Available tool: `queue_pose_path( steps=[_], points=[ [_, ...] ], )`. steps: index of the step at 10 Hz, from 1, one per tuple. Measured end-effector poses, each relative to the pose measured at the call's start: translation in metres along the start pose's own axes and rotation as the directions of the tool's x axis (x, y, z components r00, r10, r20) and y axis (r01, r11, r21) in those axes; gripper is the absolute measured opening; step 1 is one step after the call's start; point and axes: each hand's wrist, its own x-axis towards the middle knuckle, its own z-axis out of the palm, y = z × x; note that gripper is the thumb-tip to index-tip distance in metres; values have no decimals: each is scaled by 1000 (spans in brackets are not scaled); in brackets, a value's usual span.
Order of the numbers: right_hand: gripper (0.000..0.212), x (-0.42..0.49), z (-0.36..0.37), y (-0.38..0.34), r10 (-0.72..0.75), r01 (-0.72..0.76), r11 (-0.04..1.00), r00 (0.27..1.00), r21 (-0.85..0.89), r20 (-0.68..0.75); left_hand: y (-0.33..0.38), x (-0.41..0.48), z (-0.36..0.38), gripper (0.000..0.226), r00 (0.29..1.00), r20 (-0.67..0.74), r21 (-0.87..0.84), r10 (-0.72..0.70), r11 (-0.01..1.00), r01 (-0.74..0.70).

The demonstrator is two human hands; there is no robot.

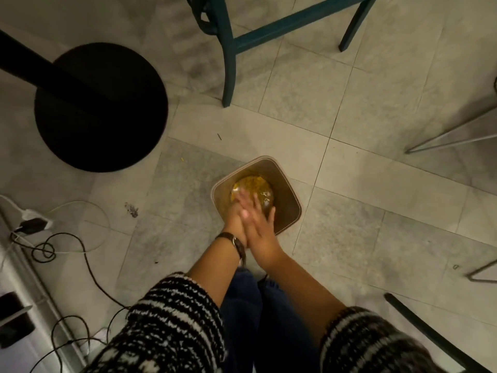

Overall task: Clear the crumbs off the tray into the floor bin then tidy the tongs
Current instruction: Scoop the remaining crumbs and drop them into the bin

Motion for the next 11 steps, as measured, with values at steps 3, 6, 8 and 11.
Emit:
queue_pose_path(
  steps=[3, 6, 8, 11],
  points=[
    [61, -23, -12, -67, 191, -127, 608, 982, 784, 10, -14, 29, -37, 40, 838, 456, 850, 301, 132, -510],
    [62, -10, -14, -12, 170, -178, 967, 984, -181, -55, 19, -8, 0, 48, 999, 34, 488, -39, 873, 17],
    [81, -33, -20, -82, 262, -336, 475, 936, 813, 234, -15, -29, -26, 50, 867, 366, 844, 338, 272, -462],
    [46, -180, -39, -230, -158, 166, 927, 986, 335, -52, 40, -169, -1, 43, 983, 119, 838, 137, 518, -174]
  ],
)
